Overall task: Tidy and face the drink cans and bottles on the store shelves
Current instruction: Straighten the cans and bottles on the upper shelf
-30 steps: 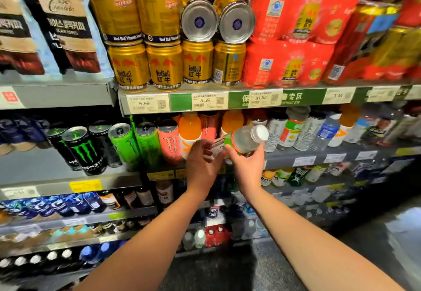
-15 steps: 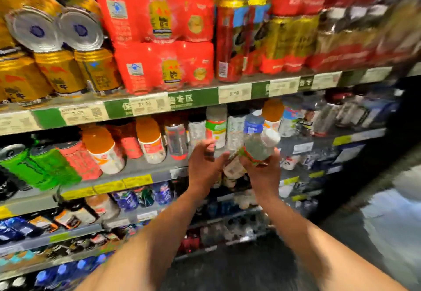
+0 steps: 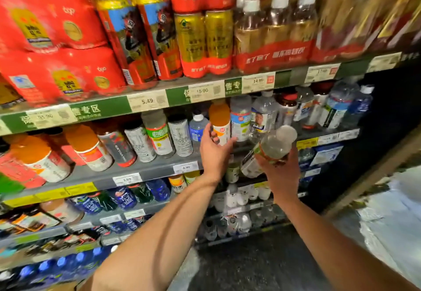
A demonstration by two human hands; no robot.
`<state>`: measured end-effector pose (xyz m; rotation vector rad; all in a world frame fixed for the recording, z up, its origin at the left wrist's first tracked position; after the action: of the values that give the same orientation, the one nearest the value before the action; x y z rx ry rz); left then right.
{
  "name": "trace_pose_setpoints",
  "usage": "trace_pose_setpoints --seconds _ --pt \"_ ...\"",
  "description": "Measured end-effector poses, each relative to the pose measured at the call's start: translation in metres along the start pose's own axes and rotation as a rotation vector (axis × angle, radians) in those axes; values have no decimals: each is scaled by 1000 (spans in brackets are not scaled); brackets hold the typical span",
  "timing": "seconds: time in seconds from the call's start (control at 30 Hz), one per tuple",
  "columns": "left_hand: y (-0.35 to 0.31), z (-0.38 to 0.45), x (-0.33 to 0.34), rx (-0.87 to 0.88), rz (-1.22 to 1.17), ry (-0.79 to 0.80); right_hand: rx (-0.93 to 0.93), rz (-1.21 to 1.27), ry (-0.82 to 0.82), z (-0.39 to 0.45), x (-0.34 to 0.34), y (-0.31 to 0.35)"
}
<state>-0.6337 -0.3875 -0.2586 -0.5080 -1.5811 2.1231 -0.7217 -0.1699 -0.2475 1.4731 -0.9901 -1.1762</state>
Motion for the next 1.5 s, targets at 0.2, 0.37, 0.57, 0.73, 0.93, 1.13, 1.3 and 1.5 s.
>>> trace_pose_setpoints --seconds 0.2,0.37,0.57,0.73,0.93,1.13,1.3,1.5 --pt "3 9 7 89 266 -133 13 8 42 21 -10 -12" --pt "-13 8 10 86 408 -206 3 19 65 29 -12 -13" --pt "-17 16 0 64 536 -261 6 21 109 30 -7 -18" --pt "-17 27 2 3 602 -209 11 7 111 29 -6 -23" --pt "-22 21 -3 69 544 -292 26 8 116 29 -9 -29" --pt "-26 14 5 182 571 -291 36 13 119 28 -10 -32" --pt "-22 16 11 112 514 -243 42 29 134 26 -9 -33" --pt "-31 22 23 167 636 -100 63 65 150 24 -8 -34"
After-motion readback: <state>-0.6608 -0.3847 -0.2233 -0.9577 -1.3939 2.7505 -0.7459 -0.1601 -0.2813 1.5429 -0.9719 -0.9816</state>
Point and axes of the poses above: each hand's wrist, its own z-axis towards the middle knuckle, its own x-axis out of the palm, y = z × x, the point moved 9 cm from there along z, towards the middle knuckle, and after that the axes turned 13 degrees about x, right-handed, at the moved point
